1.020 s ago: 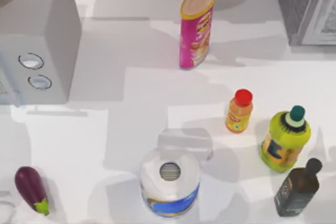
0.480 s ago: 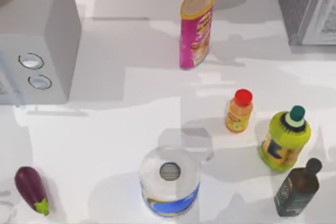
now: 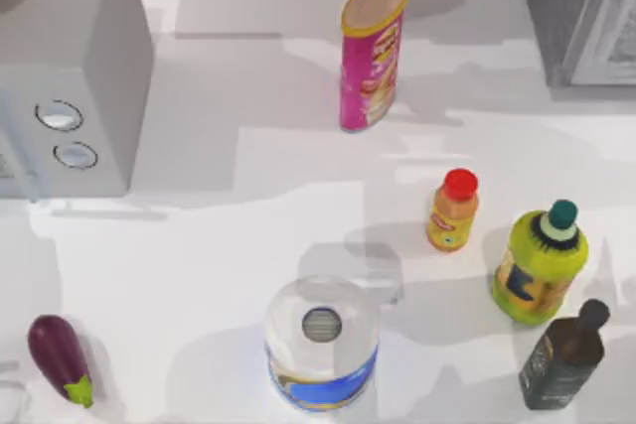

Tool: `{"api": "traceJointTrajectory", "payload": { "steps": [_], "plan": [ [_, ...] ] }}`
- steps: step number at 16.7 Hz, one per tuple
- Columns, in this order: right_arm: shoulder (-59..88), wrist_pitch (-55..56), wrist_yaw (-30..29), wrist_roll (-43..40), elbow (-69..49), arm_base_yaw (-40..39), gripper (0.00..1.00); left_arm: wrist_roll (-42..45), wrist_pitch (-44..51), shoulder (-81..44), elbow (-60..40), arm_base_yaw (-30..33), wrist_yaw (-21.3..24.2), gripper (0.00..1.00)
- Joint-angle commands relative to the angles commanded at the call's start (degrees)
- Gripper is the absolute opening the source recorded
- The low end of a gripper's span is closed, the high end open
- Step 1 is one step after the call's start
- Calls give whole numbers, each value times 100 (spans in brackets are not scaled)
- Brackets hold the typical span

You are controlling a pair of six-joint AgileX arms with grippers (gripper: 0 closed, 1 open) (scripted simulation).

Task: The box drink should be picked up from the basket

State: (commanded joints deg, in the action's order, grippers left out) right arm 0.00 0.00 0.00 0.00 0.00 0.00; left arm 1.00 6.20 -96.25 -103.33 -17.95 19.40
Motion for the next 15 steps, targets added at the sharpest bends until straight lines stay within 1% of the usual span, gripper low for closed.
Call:
{"api": "traceJointTrajectory", "payload": {
  "steps": [3, 7, 11, 15],
  "plan": [
    [0, 0, 0, 0, 0, 0, 100, -36, 50, 177, 310, 40, -52, 0],
    [0, 0, 0, 0, 0, 0, 100, -70, 41, 979, 1241, 192, -224, 0],
    [0, 0, 0, 0, 0, 0, 100, -61, -87, 2361, 2633, 441, -487, 0],
    [0, 0, 0, 0, 0, 0, 100, -51, -243, 4050, 4350, 746, -808, 0]
  ]
}}
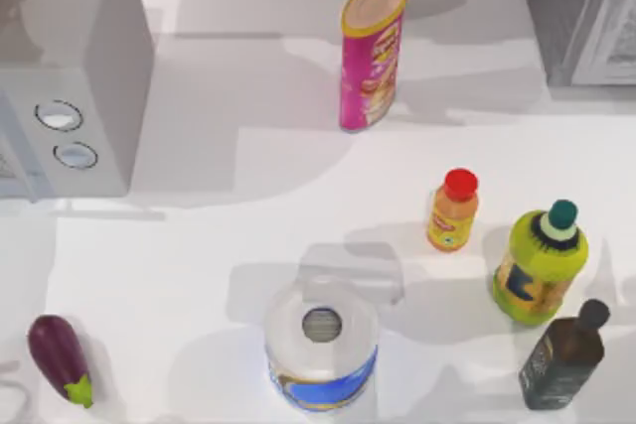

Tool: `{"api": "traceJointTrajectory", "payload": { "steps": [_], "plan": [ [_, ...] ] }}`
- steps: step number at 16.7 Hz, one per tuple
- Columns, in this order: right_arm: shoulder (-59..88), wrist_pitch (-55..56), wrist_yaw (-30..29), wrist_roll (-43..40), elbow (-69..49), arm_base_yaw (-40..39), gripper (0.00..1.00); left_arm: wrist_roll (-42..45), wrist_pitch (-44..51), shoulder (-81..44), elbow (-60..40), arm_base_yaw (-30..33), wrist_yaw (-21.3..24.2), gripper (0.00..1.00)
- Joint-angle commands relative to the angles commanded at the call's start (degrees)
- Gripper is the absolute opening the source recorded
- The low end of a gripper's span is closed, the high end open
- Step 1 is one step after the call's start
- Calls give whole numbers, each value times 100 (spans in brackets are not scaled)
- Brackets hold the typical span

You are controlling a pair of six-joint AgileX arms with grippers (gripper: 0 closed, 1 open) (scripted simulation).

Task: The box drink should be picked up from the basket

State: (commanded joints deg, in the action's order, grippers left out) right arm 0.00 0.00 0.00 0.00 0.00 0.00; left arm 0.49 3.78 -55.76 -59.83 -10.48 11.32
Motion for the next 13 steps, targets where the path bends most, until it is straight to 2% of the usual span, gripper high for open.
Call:
{"api": "traceJointTrajectory", "payload": {
  "steps": [8, 13],
  "plan": [
    [0, 0, 0, 0, 0, 0, 100, -12, -253, 3421, 3679, 634, -680, 0],
    [0, 0, 0, 0, 0, 0, 100, -36, -348, 5006, 5368, 939, -1012, 0]
  ]
}}
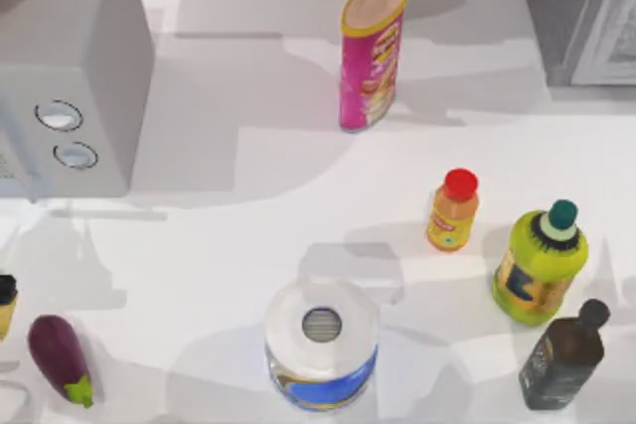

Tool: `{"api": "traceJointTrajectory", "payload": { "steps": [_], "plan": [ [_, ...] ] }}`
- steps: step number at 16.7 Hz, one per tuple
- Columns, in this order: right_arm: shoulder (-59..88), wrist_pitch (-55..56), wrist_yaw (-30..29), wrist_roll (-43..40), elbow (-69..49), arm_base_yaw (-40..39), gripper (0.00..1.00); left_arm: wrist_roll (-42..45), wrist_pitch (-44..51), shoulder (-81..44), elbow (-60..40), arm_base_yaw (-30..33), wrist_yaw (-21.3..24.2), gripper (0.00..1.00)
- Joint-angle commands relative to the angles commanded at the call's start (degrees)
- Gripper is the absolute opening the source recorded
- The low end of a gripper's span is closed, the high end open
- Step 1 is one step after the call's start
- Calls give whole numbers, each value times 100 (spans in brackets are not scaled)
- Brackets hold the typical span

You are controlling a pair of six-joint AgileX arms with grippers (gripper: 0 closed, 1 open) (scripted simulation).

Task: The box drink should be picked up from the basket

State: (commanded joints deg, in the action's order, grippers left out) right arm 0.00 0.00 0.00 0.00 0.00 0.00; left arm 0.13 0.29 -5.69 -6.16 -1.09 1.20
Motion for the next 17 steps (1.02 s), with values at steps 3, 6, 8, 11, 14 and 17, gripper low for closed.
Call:
{"api": "traceJointTrajectory", "payload": {
  "steps": [3, 6, 8, 11, 14, 17],
  "plan": [
    [0, 0, 0, 0, 0, 0, 100, -12, -26, 501, 539, 96, -105, 0],
    [0, 0, 0, 0, 0, 0, 100, -13, -29, 570, 616, 109, -120, 0],
    [0, 0, 0, 0, 0, 0, 100, -13, -29, 570, 616, 109, -120, 0],
    [0, 0, 0, 0, 0, 0, 100, -9, -66, 475, 611, 128, -176, 0],
    [0, 0, 0, 0, 0, 0, 100, -19, -449, -62, 516, 409, -617, 0],
    [0, 0, 0, 0, 0, 0, 100, 5, -1165, -956, 298, 895, -1365, 0]
  ]
}}
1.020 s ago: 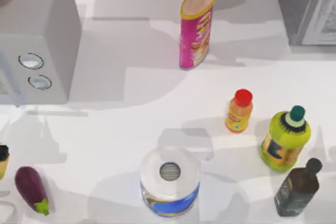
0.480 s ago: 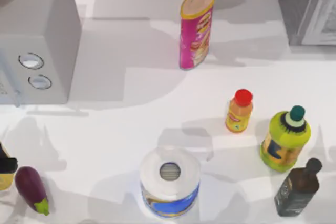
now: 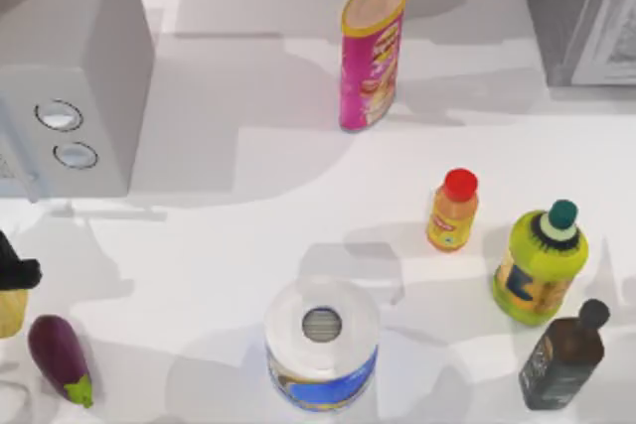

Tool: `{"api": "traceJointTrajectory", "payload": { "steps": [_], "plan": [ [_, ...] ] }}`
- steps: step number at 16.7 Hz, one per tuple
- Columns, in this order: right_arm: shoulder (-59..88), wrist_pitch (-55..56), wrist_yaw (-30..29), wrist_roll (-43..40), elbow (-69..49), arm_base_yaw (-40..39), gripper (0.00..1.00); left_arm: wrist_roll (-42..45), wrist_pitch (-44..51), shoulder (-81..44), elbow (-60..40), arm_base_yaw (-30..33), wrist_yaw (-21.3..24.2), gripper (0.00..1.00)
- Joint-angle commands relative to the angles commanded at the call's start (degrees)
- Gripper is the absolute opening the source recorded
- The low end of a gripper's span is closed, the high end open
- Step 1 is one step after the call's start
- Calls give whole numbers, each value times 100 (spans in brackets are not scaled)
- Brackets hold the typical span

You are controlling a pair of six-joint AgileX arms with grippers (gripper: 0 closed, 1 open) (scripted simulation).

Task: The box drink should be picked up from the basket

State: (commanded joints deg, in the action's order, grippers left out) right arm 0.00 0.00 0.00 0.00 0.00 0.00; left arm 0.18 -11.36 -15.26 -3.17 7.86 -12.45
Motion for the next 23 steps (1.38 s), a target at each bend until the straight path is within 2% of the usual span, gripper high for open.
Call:
{"api": "traceJointTrajectory", "payload": {
  "steps": [8, 13, 17, 23],
  "plan": [
    [0, 0, 0, 0, 0, 0, 100, 59, -2340, -2908, -693, 1613, -2467, 0],
    [0, 0, 0, 0, 0, 0, 100, 68, -3467, -4358, -1011, 2406, -3681, 0],
    [0, 0, 0, 0, 0, 0, 100, 73, -3928, -4943, -1144, 2729, -4172, 0],
    [0, 0, 0, 0, 0, 0, 100, 81, -3953, -4981, -1121, 2721, -4189, 0]
  ]
}}
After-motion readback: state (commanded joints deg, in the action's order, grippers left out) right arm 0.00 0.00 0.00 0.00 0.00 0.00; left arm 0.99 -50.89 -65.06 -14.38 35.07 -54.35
